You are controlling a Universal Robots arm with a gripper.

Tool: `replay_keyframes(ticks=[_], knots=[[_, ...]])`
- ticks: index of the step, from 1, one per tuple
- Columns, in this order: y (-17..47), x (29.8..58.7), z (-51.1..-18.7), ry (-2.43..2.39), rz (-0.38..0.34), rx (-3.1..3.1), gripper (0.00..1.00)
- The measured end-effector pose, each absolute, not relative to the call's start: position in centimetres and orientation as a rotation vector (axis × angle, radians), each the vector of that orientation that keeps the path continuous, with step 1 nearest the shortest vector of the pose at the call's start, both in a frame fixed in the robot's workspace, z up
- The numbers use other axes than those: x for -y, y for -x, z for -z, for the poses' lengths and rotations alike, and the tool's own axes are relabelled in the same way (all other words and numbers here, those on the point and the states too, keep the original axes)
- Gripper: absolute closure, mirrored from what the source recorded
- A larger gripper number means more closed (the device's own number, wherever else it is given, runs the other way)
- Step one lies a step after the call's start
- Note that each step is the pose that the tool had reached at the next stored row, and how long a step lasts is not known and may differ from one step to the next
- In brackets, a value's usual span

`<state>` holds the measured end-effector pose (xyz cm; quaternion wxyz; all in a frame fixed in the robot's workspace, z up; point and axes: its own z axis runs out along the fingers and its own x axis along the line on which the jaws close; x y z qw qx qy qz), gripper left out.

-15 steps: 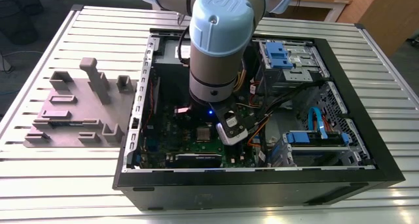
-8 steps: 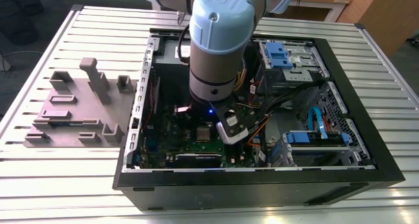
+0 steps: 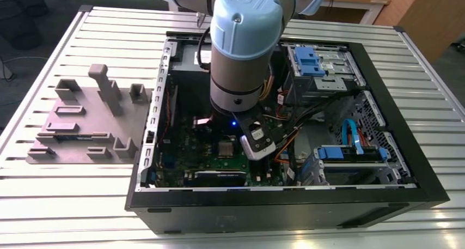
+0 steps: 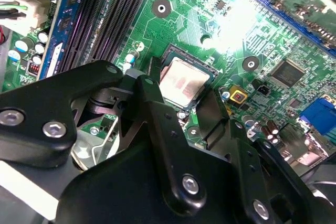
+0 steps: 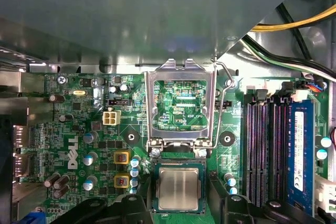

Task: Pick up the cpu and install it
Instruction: 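Place the cpu into insertion slot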

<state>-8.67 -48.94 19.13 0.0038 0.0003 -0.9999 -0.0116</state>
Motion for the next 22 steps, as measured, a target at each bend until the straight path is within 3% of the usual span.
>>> replay_keyframes(ticks=[22], knots=[[8.27, 48.95, -19.5, -0.002, 0.04, 3.134, 0.46]])
